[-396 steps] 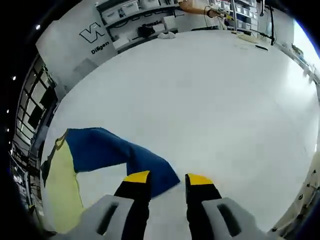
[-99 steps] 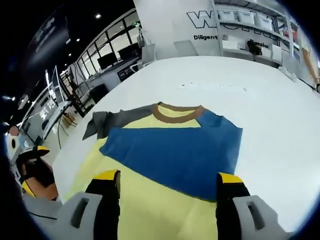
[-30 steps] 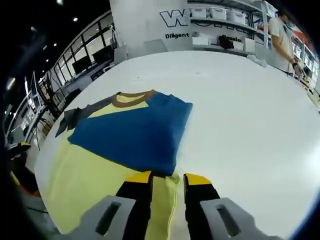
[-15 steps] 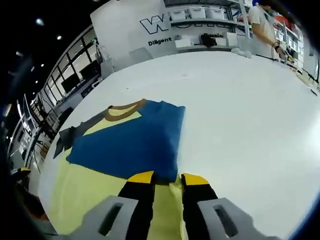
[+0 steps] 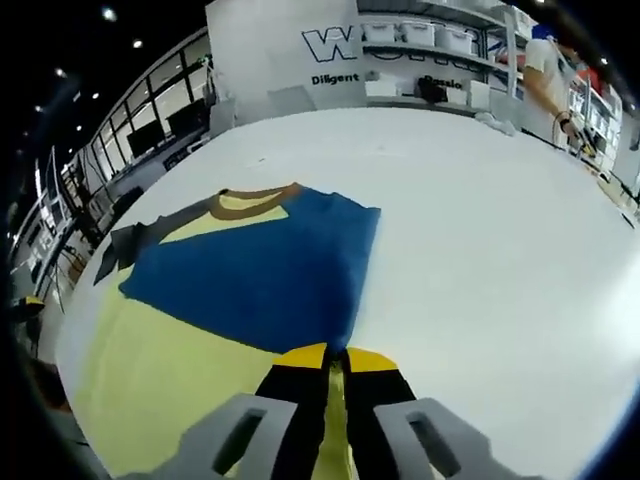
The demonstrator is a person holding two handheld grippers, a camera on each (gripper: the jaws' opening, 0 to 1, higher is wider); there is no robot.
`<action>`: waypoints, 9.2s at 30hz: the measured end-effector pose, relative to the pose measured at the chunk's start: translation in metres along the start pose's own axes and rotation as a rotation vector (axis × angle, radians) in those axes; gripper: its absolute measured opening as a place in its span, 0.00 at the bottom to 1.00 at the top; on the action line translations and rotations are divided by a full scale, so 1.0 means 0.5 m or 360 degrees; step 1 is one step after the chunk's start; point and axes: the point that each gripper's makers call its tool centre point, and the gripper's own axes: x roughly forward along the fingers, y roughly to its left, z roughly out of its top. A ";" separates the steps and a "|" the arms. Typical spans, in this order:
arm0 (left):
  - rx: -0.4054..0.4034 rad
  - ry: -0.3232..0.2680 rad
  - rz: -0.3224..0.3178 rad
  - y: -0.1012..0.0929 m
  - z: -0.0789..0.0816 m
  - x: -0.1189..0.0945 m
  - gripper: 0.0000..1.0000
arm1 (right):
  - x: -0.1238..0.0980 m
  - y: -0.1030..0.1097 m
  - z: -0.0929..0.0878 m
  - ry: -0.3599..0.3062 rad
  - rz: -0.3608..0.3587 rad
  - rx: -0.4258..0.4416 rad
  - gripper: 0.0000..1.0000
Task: Fold the garment on the visible template until the final outline fits inside the template.
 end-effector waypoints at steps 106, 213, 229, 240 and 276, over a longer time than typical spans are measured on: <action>-0.0393 0.0180 0.0542 0.415 -0.004 0.206 0.00 | -0.021 -0.150 0.081 -0.0211 0.0021 0.0091 0.24; 0.0311 0.0069 0.0461 0.403 0.078 0.169 0.01 | -0.266 0.047 -0.010 -0.0204 0.0535 -0.0335 0.74; 0.1295 0.0093 0.0724 0.363 0.162 0.116 0.01 | -0.265 0.049 -0.020 -0.0172 0.0526 -0.0354 0.71; 0.1362 0.0163 0.0587 0.295 0.087 0.156 0.01 | -0.268 0.056 -0.029 -0.0155 0.0541 -0.0363 0.70; 0.0428 0.0086 0.0219 0.179 0.012 0.208 0.23 | -0.281 0.075 -0.058 -0.0085 0.0598 -0.0387 0.75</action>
